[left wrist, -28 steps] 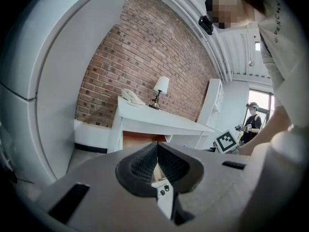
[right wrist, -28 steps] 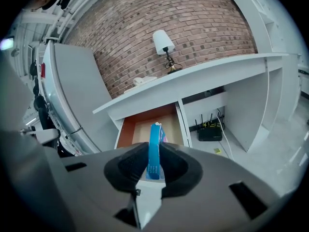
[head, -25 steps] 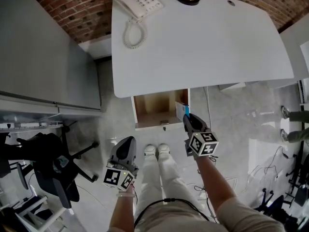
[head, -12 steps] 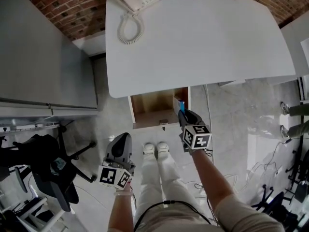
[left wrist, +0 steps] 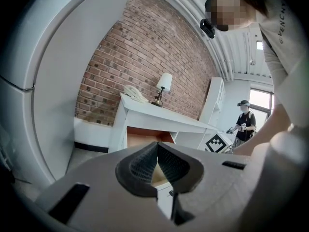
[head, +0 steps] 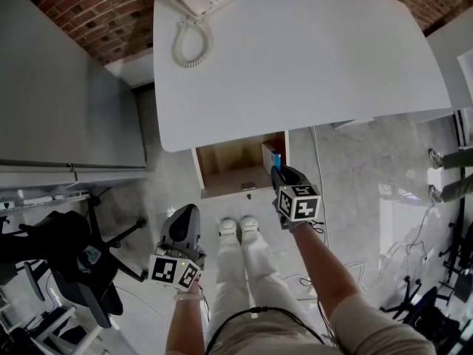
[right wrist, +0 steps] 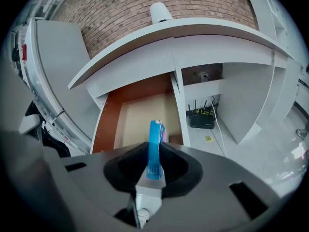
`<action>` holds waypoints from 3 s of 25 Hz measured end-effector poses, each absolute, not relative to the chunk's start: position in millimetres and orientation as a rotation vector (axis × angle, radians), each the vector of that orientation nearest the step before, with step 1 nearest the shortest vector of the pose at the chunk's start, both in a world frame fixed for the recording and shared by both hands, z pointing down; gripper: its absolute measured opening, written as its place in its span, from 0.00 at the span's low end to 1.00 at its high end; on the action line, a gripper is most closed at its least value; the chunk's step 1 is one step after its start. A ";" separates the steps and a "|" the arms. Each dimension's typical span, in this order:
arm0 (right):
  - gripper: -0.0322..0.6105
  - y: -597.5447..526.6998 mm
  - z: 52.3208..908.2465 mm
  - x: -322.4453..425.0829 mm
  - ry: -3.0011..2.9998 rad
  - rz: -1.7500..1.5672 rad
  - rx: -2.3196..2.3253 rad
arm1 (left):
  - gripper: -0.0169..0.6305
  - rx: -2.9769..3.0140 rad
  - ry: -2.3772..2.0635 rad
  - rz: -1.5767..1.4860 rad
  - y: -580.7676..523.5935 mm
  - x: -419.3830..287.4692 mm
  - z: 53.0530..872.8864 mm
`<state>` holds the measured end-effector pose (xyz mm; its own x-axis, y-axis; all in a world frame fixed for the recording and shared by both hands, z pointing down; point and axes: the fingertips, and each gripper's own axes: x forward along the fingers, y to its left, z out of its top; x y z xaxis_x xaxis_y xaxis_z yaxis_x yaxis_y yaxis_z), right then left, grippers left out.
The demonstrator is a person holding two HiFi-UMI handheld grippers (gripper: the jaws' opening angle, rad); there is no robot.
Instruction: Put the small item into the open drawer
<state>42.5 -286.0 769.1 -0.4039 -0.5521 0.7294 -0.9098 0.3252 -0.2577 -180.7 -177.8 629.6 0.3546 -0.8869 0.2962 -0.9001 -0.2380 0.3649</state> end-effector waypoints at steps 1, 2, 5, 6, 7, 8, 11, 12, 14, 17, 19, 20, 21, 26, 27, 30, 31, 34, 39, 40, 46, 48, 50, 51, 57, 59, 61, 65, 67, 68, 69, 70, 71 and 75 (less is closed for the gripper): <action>0.17 -286.4 770.3 42.8 -2.071 0.894 1.274 | 0.04 2.152 -1.550 0.038 -177.3 -180.2 630.3; 0.17 -286.9 771.2 43.2 -2.069 0.892 1.268 | 0.04 2.152 -1.548 0.038 -176.7 -179.6 631.0; 0.17 -287.7 773.3 46.7 -2.056 0.902 1.273 | 0.04 2.151 -1.538 0.040 -174.2 -177.8 633.1; 0.18 -287.5 773.7 48.5 -2.049 0.909 1.281 | 0.04 2.152 -1.534 0.040 -173.4 -177.1 633.7; 0.18 -287.3 773.9 50.2 -2.044 0.914 1.292 | 0.04 2.153 -1.531 0.040 -172.6 -176.7 634.3; 0.19 -287.2 773.8 51.9 -2.041 0.916 1.304 | 0.04 2.154 -1.528 0.040 -172.0 -176.3 634.9; 0.28 -287.2 772.7 56.5 -2.031 0.908 1.333 | 0.04 2.157 -1.521 0.039 -171.0 -174.8 635.8; 0.29 -287.2 772.0 58.3 -2.027 0.904 1.341 | 0.04 2.159 -1.518 0.039 -171.1 -174.1 635.6; 0.30 -286.6 770.4 61.9 -2.022 0.900 1.355 | 0.04 2.164 -1.509 0.039 -171.9 -172.4 635.0; 0.30 -285.0 770.8 67.6 -2.006 0.895 1.366 | 0.04 2.172 -1.497 0.039 -173.6 -169.8 633.7; 0.30 -285.3 771.0 70.7 -1.997 0.892 1.368 | 0.04 2.178 -1.489 0.038 -175.2 -168.2 632.6; 0.30 -286.1 770.5 71.9 -1.995 0.890 1.371 | 0.04 2.181 -1.486 0.039 -176.2 -167.5 632.3; 0.30 -286.9 769.5 73.1 -1.994 0.891 1.374 | 0.04 2.185 -1.483 0.040 -177.3 -167.0 632.1; 0.30 -287.4 755.0 76.3 -2.025 0.893 1.394 | 0.04 2.190 -1.479 0.047 -182.6 -166.8 627.9; 0.30 -287.5 750.0 76.3 -2.038 0.889 1.396 | 0.04 2.192 -1.480 0.046 -184.2 -167.2 625.8; 0.27 -286.9 734.3 76.3 -2.075 0.872 1.406 | 0.04 2.202 -1.486 0.044 -189.9 -168.5 618.2; 0.25 -286.2 729.2 76.4 -2.087 0.864 1.408 | 0.04 2.206 -1.488 0.043 -191.9 -168.8 615.5; 0.17 -283.4 714.1 76.9 -2.118 0.825 1.408 | 0.04 2.218 -1.490 0.042 -196.7 -168.5 608.1; 0.06 -281.6 690.7 79.0 -2.158 0.764 1.410 | 0.04 2.237 -1.483 0.042 -201.9 -167.7 599.3; 0.06 -280.4 686.3 79.1 -2.169 0.766 1.410 | 0.04 2.239 -1.481 0.045 -201.8 -167.5 597.6; 0.06 -270.8 657.9 74.3 -2.252 0.770 1.397 | 0.04 2.255 -1.479 0.049 -201.0 -168.9 585.4; 0.06 -269.2 649.2 71.9 -2.274 0.773 1.395 | 0.04 2.254 -1.483 0.049 -202.5 -170.6 579.7; 0.06 -268.7 640.4 69.6 -2.293 0.765 1.389 | 0.04 2.259 -1.488 0.044 -204.3 -172.2 574.0; 0.06 -268.9 635.8 68.1 -2.304 0.756 1.383 | 0.04 2.262 -1.491 0.042 -205.3 -173.0 571.1; 0.06 -270.4 605.4 57.4 -2.386 0.680 1.323 | 0.04 2.285 -1.502 0.026 -210.6 -175.5 552.6; 0.06 -269.6 596.2 55.7 -2.404 0.653 1.305 | 0.04 2.300 -1.504 0.020 -211.8 -174.8 545.8; 0.06 -268.0 586.9 55.0 -2.422 0.627 1.294 | 0.04 2.311 -1.507 0.016 -212.3 -173.6 538.7; 0.06 -266.6 566.5 54.8 -2.463 0.579 1.290 | 0.04 2.339 -1.513 0.014 -214.0 -172.5 525.4; 0.06 -267.0 555.8 55.7 -2.476 0.546 1.294 | 0.04 2.352 -1.519 0.012 -215.7 -172.9 518.7; 0.06 -267.1 550.7 56.5 -2.482 0.529 1.298 | 0.04 2.358 -1.523 0.011 -216.2 -173.3 515.2; 0.06 -267.1 545.9 57.3 -2.486 0.514 1.302 | 0.04 2.365 -1.527 0.010 -216.6 -174.0 511.6; 0.06 -267.2 541.4 57.8 -2.491 0.500 1.306 | 0.04 2.373 -1.532 0.008 -216.8 -174.9 507.8; 0.06 -267.4 537.0 58.0 -2.497 0.490 1.310 | 0.04 2.380 -1.538 0.004 -216.9 -176.1 504.0; 0.06 -268.5 518.2 57.7 -2.521 0.459 1.321 | 0.04 2.368 -1.562 -0.034 -217.1 -183.5 487.5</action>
